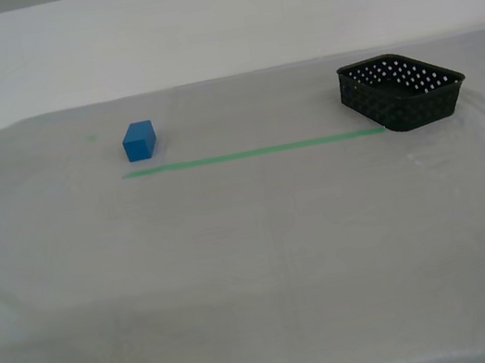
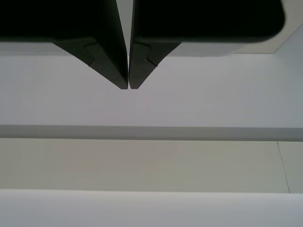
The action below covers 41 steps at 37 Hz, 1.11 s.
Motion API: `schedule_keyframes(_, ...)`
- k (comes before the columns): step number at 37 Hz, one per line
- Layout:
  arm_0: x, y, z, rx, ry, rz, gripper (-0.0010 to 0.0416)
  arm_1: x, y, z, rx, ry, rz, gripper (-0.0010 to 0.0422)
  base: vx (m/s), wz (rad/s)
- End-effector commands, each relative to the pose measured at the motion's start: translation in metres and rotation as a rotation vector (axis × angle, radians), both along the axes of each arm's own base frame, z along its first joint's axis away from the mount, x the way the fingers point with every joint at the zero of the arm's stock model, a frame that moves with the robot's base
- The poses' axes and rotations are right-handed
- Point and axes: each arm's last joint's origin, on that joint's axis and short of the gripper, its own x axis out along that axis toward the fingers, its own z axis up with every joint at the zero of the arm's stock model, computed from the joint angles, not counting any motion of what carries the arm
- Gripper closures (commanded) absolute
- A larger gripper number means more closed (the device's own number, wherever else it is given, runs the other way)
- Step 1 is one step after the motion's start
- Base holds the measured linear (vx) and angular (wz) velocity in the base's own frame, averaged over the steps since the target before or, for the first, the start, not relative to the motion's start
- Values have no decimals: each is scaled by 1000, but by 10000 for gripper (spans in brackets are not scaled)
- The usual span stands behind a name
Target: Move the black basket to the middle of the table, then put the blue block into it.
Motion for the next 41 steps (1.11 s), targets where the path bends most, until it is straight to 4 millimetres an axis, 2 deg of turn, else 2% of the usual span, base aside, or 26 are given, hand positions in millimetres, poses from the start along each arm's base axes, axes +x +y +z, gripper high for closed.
schedule_keyframes(1, 0, 0, 0, 1, 3, -5, 406, 0, 0, 1, 2, -5, 0, 412, 0, 0)
schedule_keyframes(10, 0, 0, 0, 3, 3, -12, 400, 0, 0, 1, 2, -5, 0, 412, 0, 0)
schedule_keyframes(15, 0, 0, 0, 3, 2, -11, 374, 0, 0, 1, 2, -5, 1, 412, 0, 0)
schedule_keyframes(28, 3, -1, -2, -42, -12, -38, 267, 0, 0, 1, 2, -5, 1, 412, 0, 0)
schedule_keyframes(41, 3, -1, -1, -42, -17, -36, 129, 0, 0, 1, 2, -5, 1, 412, 0, 0)
